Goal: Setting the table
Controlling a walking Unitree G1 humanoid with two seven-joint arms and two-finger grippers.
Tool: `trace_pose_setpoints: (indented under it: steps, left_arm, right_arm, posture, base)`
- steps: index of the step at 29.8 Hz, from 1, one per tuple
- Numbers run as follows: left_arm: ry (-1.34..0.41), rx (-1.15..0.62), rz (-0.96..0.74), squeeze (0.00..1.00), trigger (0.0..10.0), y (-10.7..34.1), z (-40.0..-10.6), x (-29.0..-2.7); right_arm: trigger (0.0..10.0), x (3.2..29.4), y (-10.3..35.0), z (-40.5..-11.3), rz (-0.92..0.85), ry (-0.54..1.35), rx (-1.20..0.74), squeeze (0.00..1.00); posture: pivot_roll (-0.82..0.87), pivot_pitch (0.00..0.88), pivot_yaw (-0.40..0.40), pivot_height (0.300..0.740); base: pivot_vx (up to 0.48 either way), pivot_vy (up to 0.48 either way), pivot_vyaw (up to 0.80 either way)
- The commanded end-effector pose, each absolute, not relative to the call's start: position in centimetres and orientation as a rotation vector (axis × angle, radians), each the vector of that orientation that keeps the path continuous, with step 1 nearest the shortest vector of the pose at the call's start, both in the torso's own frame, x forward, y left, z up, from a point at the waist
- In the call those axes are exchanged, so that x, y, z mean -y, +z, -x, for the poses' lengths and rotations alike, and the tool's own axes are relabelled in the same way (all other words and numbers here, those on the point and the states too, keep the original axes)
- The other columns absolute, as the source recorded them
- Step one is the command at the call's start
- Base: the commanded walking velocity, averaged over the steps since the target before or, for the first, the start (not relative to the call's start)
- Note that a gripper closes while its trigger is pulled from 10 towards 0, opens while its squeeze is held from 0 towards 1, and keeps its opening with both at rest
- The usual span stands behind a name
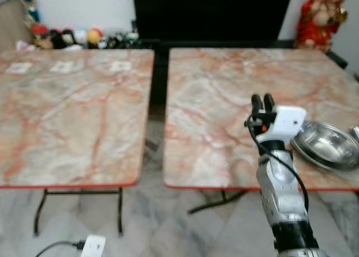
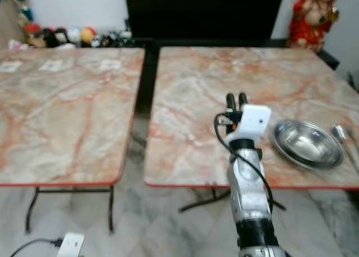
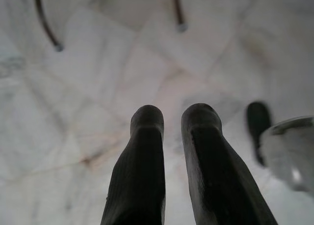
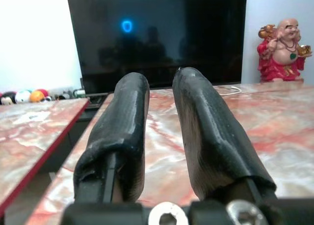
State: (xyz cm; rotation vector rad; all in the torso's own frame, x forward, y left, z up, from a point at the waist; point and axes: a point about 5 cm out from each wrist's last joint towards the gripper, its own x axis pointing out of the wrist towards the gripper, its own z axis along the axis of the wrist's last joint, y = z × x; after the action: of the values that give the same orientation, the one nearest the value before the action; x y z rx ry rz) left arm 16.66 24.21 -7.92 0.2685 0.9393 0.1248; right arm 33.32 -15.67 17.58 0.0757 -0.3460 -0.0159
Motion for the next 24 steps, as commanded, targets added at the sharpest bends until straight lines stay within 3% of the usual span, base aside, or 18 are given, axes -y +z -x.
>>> trace_pose_setpoints:
  steps: [1,24]
  left_arm:
    - [0.126,-0.960,-0.262,0.00,10.0,-8.2,-16.3,-24.0]
    - [0.138,-0.935,-0.266,0.00,10.0,-7.8,-16.8,-24.5]
  right_arm:
    - [10.0,16.5,16.8,-33.3,-0.064,-0.044,0.321,0.00]
    - [10.0,15.3,16.4,-33.6,-0.044,0.011,0.284,0.00]
  posture:
    - [-0.08,0.000,0.021,0.740]
    - [-0.08,0.000,0.015,0.740]
  base:
    - [0.000,0.480,0.00]
    - [0.000,0.480,0.00]
